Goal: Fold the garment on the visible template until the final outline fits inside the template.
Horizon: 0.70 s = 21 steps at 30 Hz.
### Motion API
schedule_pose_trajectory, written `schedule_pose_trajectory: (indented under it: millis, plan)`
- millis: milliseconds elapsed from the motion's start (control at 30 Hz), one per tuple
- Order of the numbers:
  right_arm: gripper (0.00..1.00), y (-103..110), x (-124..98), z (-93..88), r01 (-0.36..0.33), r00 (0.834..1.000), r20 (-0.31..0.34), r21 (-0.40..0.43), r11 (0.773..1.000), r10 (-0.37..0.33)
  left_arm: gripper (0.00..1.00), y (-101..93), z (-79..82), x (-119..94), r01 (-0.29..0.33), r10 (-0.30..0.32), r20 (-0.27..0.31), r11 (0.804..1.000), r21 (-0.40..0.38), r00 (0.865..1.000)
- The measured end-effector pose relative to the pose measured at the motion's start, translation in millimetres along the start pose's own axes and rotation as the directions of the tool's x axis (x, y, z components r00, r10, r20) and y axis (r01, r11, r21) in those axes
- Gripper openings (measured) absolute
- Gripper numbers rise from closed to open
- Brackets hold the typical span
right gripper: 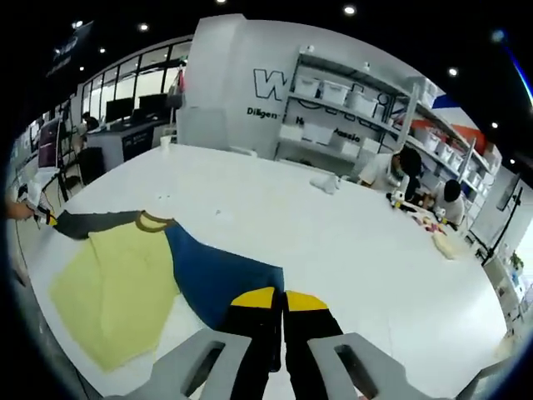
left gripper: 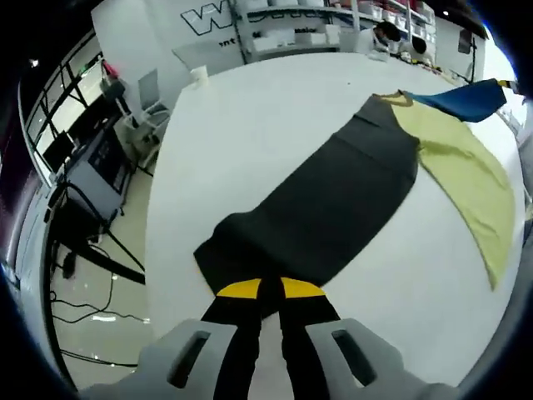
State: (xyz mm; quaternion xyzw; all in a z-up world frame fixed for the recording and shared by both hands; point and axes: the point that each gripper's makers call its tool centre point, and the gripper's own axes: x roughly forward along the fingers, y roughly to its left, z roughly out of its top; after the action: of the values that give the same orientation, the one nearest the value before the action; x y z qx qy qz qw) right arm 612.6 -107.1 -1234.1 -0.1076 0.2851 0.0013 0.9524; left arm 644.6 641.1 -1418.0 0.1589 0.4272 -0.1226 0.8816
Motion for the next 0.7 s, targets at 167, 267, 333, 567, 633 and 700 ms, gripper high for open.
schedule_pose_trajectory:
  millis: [167, 267, 333, 567, 633, 700]
  plan:
    - [0.00, 1.2, -0.3, -8.5, -0.005, 1.000, -0.019, -0.013, 1.000, 0.005, 0.09, 6.0, -12.0, 0.7, -0.031, 0.030, -0.037, 0.999, -0.029, 0.999]
    - [0.00, 3.0, -0.2, -15.1, -0.013, 0.999, -0.037, -0.034, 0.999, 0.012, 0.07, 6.4, -13.5, 0.4, -0.038, 0.037, -0.029, 0.998, -0.043, 0.999]
    - [0.00, 3.6, -0.2, -17.2, -0.018, 0.999, -0.045, -0.038, 0.999, 0.016, 0.06, 5.0, -13.8, 0.5, -0.035, 0.033, -0.026, 0.996, -0.085, 0.999]
    - [0.00, 4.0, 4.6, -18.3, -0.015, 0.999, -0.047, -0.031, 0.999, 0.013, 0.03, 6.7, -26.0, -8.0, -0.062, 0.053, -0.052, 0.978, -0.201, 0.997]
    - [0.00, 4.0, 7.5, -20.4, -0.013, 0.999, -0.051, -0.030, 0.999, 0.011, 0.02, 5.1, -28.8, -9.2, -0.050, 0.038, -0.057, 0.969, -0.242, 0.998]
    - [0.00, 3.8, 10.8, -24.4, -0.014, 0.998, -0.062, -0.024, 1.000, 0.013, 0.04, 4.7, -28.5, -10.5, -0.043, 0.034, -0.051, 0.978, -0.203, 0.998]
